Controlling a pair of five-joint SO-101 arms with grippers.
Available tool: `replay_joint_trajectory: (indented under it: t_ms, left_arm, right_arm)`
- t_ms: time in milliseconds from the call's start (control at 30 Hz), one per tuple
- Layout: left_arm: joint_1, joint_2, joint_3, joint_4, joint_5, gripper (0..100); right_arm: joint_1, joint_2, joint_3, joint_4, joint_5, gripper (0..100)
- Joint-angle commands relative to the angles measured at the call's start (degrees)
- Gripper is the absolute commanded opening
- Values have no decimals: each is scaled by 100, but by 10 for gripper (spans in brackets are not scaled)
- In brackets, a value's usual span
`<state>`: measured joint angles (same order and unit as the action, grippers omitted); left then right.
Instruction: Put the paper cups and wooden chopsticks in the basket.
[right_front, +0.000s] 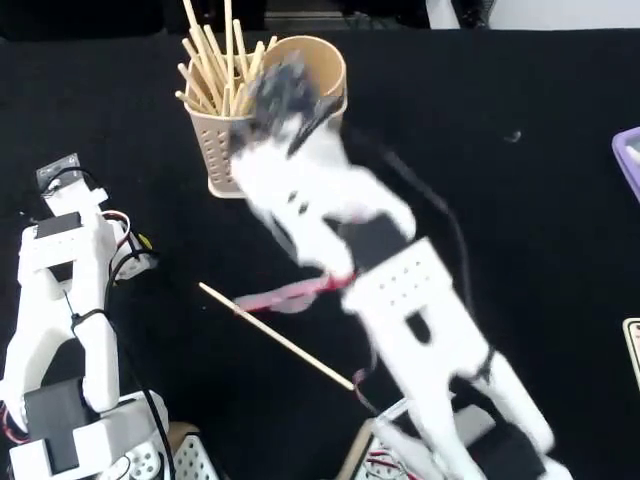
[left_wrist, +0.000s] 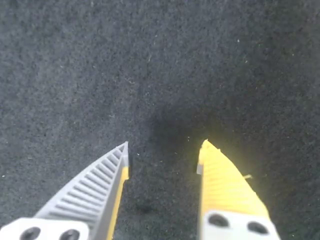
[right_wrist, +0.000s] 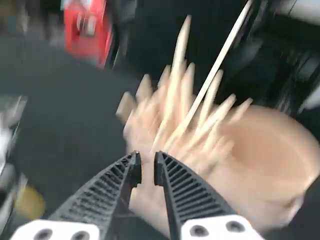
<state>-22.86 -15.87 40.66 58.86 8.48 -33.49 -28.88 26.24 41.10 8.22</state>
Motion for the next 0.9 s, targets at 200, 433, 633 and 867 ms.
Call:
replay_joint_trajectory:
  t_ms: [200, 433, 633, 867]
  left_arm:
    - [-57, -220, -84, -53, -44, 223]
    - [-57, -220, -84, -53, -44, 223]
    - [-57, -220, -57, -53, -44, 223]
    - [-57, -220, -48, -53, -44, 223]
  right_arm:
    - [-1310, -787, 3495, -554, 18, 217]
    - [-1996, -629, 4251, -1204, 9, 198]
    - [-1943, 620, 3943, -1723, 18, 201]
    - [-1916, 1798, 2949, -1371, 18, 198]
